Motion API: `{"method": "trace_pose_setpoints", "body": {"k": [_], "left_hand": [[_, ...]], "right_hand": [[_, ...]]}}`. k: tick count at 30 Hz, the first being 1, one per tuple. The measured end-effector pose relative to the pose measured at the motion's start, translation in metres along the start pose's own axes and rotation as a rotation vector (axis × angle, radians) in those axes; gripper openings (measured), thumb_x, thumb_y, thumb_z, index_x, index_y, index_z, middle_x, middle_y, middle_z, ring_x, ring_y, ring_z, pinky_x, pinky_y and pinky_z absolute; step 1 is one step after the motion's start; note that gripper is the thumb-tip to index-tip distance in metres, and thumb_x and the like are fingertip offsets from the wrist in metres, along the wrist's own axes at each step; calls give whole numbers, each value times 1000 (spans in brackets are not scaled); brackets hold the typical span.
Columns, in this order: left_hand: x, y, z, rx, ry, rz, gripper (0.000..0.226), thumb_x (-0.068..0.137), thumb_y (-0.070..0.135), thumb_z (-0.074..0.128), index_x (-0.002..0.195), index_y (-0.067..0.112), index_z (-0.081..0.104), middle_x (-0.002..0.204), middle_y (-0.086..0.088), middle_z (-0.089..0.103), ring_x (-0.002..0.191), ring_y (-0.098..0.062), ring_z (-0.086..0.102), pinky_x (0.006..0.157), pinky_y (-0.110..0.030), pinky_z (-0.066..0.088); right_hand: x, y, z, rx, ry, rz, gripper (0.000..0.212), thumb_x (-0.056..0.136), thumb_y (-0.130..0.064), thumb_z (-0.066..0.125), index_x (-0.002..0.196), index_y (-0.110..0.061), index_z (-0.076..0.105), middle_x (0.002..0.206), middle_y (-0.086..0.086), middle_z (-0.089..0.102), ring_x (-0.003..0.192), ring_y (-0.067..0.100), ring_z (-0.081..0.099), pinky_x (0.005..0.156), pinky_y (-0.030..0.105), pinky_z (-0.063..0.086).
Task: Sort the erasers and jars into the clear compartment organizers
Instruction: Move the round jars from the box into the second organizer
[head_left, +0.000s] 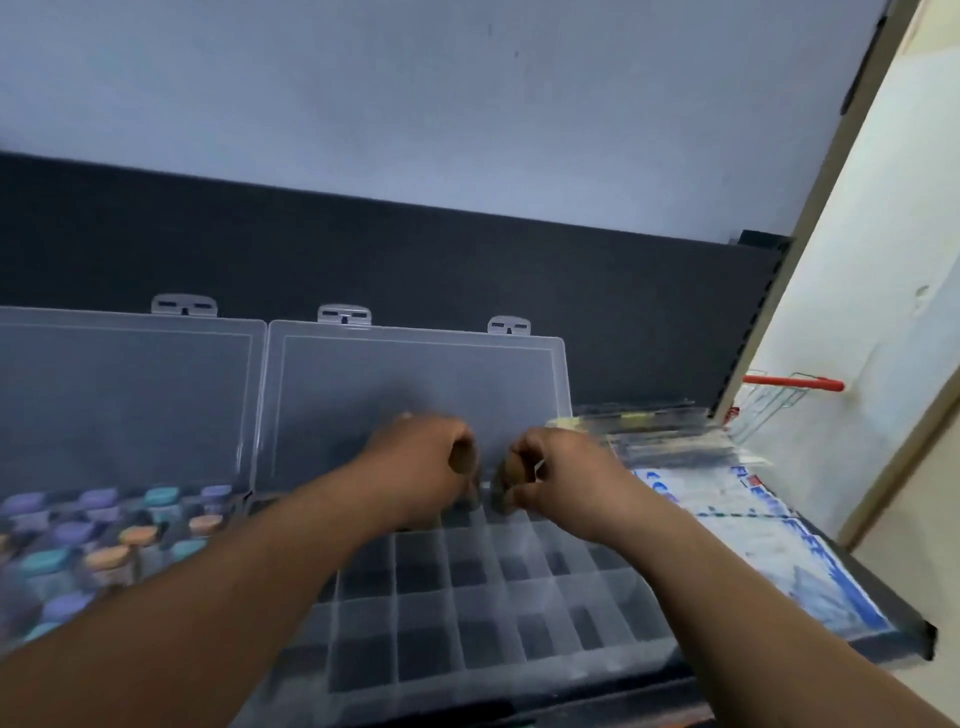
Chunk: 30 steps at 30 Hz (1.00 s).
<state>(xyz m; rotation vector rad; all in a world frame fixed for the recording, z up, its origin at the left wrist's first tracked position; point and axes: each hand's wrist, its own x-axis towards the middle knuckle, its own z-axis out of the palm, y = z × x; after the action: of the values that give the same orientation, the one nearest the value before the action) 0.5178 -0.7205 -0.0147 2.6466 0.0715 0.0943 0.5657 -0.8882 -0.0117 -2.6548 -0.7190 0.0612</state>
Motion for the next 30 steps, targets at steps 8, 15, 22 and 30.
{"method": "trace_pose_setpoints", "body": {"k": [8, 15, 22, 30], "left_hand": [[7, -2, 21, 142, -94, -127, 29, 80, 32, 69, 109, 27, 64, 113, 2, 64, 110, -22, 55, 95, -37, 47], [-6, -2, 20, 150, -47, -145, 33, 76, 34, 70, 108, 33, 62, 107, 1, 63, 104, -21, 55, 89, -36, 49], [-63, -21, -18, 282, 97, -148, 53, 84, 45, 61, 134, 32, 47, 132, 0, 50, 124, -24, 42, 101, -38, 37], [-190, -104, -82, 389, 416, -212, 65, 87, 43, 59, 144, 23, 36, 148, -4, 37, 136, -24, 31, 111, -38, 30]], "right_hand": [[29, 18, 13, -81, -234, -138, 16, 78, -31, 75, 88, -27, 63, 89, -7, 61, 81, 11, 57, 73, 29, 50], [26, 10, 7, -144, -267, -116, 43, 78, -32, 75, 117, -24, 59, 110, -3, 59, 96, 15, 55, 76, 27, 43], [7, -49, 1, -216, -154, -218, 48, 88, -39, 65, 130, -22, 53, 131, 3, 52, 116, 22, 52, 96, 34, 44], [-34, -193, 42, -255, -51, -485, 58, 94, -45, 50, 145, -22, 36, 148, 5, 37, 135, 28, 35, 110, 36, 30]]}}
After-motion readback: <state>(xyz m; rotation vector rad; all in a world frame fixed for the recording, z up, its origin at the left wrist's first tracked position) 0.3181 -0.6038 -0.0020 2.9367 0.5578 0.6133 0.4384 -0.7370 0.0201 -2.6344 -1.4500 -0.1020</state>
